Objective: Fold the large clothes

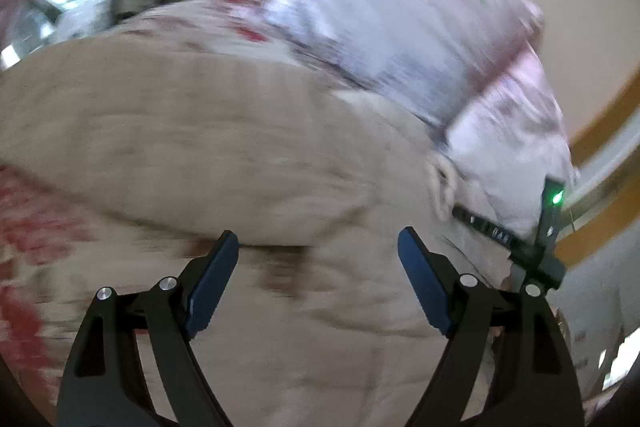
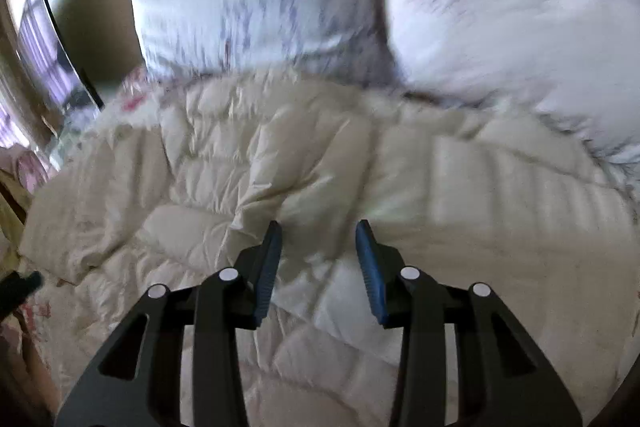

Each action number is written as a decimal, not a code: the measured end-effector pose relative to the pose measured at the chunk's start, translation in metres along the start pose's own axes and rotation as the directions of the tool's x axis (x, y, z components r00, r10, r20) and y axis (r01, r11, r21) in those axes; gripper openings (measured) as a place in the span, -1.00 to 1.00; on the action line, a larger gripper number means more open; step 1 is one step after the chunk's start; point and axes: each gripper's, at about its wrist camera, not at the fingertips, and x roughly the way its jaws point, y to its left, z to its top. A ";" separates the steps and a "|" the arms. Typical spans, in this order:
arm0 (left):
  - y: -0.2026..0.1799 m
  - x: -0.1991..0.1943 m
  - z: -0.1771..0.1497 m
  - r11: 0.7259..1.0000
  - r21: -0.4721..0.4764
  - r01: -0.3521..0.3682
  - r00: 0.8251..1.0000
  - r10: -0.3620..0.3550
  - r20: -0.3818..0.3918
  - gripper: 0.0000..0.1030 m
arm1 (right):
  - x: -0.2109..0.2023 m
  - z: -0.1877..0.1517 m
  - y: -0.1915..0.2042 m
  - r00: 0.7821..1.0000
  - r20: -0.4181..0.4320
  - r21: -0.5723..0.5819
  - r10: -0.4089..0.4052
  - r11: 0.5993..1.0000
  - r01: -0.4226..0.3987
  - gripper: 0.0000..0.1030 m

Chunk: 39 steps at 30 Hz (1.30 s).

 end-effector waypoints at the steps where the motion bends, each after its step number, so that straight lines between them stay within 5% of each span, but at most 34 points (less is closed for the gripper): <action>1: 0.013 -0.005 0.000 0.999 -0.029 -0.019 1.000 0.019 0.013 0.60 | 0.018 -0.002 0.009 0.997 -0.060 -0.049 -0.038 0.998 0.035 -0.25; 3: 0.040 -0.015 0.001 0.994 -0.101 -0.048 0.998 0.052 0.034 0.60 | 0.023 -0.011 0.023 0.993 -0.066 -0.144 -0.094 0.986 0.083 -0.25; 7: 0.079 -0.025 0.004 0.970 -0.236 -0.064 0.994 0.082 0.069 0.59 | 0.011 -0.019 0.033 0.994 -0.094 -0.189 -0.059 0.981 0.041 -0.25; 11: 0.106 -0.028 0.009 0.932 -0.362 -0.030 0.992 0.072 0.103 0.59 | -0.011 -0.021 0.017 0.997 -0.080 -0.079 0.024 0.996 -0.031 0.16; 14: 0.123 -0.028 0.013 0.893 -0.450 0.010 0.988 0.059 0.140 0.57 | -0.031 -0.024 0.002 0.991 -0.059 0.011 0.119 0.993 -0.118 0.26; 17: 0.135 -0.029 0.019 0.851 -0.525 0.036 0.982 0.068 0.179 0.47 | -0.042 -0.031 -0.005 0.987 -0.055 0.040 0.153 0.988 -0.151 0.29; 22: 0.156 -0.030 0.025 0.795 -0.603 0.060 0.970 0.095 0.222 -0.06 | -0.053 -0.040 -0.017 0.982 -0.057 0.064 0.178 0.983 -0.175 0.35; 25: 0.159 -0.026 0.027 0.792 -0.604 0.092 0.975 0.052 0.217 -0.43 | -0.058 -0.044 -0.027 0.981 -0.050 0.081 0.186 0.980 -0.182 0.35; 27: 0.154 -0.023 0.026 0.789 -0.598 0.143 0.976 -0.011 0.218 -0.47 | -0.062 -0.046 -0.033 0.982 -0.039 0.090 0.185 0.979 -0.181 0.36; 30: 0.136 -0.020 0.033 0.809 -0.557 0.190 0.968 -0.058 0.245 -0.83 | -0.067 -0.048 -0.045 0.983 -0.018 0.113 0.180 0.978 -0.177 0.37; 35: 0.087 -0.029 0.058 0.861 -0.437 0.261 0.941 -0.127 0.312 -0.87 | -0.075 -0.053 -0.062 0.986 0.002 0.138 0.168 0.976 -0.167 0.37; 39: 0.016 -0.030 0.073 0.885 -0.285 0.369 0.908 -0.279 0.312 -0.87 | -0.083 -0.059 -0.074 0.986 0.023 0.157 0.164 0.974 -0.166 0.37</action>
